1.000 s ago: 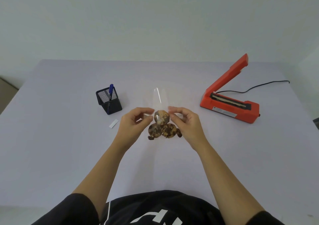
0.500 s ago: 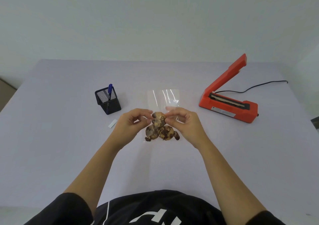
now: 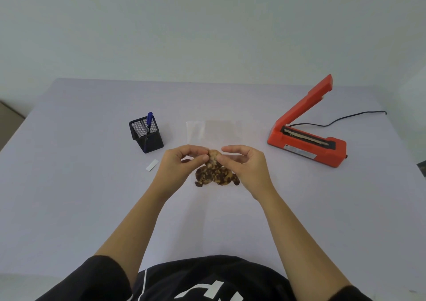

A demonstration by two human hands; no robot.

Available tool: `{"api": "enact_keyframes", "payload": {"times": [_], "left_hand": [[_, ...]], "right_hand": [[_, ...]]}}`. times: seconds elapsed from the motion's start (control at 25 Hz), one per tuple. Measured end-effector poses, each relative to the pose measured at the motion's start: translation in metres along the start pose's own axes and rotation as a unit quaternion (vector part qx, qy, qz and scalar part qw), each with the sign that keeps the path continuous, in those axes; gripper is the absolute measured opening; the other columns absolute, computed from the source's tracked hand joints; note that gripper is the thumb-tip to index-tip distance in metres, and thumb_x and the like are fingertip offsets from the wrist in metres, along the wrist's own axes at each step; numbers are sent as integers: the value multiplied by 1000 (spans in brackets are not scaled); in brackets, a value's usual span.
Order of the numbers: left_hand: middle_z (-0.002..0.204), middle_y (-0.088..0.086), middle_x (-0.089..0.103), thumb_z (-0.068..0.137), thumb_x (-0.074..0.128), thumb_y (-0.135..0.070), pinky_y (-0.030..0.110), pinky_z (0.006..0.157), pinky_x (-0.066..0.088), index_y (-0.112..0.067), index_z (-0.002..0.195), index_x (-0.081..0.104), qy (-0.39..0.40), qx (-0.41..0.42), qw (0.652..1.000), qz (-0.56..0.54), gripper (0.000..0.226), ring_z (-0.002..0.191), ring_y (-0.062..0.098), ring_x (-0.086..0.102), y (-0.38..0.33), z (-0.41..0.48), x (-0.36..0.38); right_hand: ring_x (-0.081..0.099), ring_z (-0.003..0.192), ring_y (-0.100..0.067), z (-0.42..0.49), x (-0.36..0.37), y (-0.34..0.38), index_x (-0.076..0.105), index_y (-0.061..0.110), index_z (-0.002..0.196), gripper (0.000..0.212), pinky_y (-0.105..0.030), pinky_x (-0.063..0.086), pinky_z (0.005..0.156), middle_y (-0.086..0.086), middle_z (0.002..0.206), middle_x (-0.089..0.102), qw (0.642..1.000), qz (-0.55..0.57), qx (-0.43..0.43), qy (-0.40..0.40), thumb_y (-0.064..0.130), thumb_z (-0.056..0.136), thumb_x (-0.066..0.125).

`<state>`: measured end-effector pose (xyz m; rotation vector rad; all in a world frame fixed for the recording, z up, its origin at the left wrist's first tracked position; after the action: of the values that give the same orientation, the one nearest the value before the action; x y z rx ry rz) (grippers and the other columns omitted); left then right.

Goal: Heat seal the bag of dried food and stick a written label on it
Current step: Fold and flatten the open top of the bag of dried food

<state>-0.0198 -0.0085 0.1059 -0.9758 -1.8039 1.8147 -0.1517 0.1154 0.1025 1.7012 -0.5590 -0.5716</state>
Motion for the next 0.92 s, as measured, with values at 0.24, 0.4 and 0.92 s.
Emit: {"api": "enact_keyframes", "payload": {"times": [0.24,0.4,0.92], "left_hand": [[75,-4,74,76,75,-8,18,73,56,-19,80,75,-55,-12,998,-13,12,75,7,68,3,1,5],[80,8,75,75,76,-7,20,74,57,-10,85,76,-16,-68,998,-6,10,75,12,70,27,2,3],[74,-3,69,77,74,-12,24,73,54,-23,75,73,29,-231,969,87,11,73,12,64,128,-21,37]], "right_hand": [[71,77,-15,1,10,-4,70,29,82,18,-29,57,66,-2,80,74,997,-27,1,-69,34,68,82],[70,69,-7,-1,9,-25,69,29,82,21,-22,54,66,3,70,73,997,-32,53,-40,35,67,82],[65,84,-10,-9,21,-136,71,20,88,29,-20,52,76,6,86,70,970,-101,217,-32,36,67,82]]}}
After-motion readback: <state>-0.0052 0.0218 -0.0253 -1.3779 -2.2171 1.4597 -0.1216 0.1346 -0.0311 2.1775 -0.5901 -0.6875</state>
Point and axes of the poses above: each hand's wrist, its own z-axis towards the middle knuckle, its own x-axis out of the palm, y = z × x, the point moved 1 cm from there along z, towards the middle knuckle
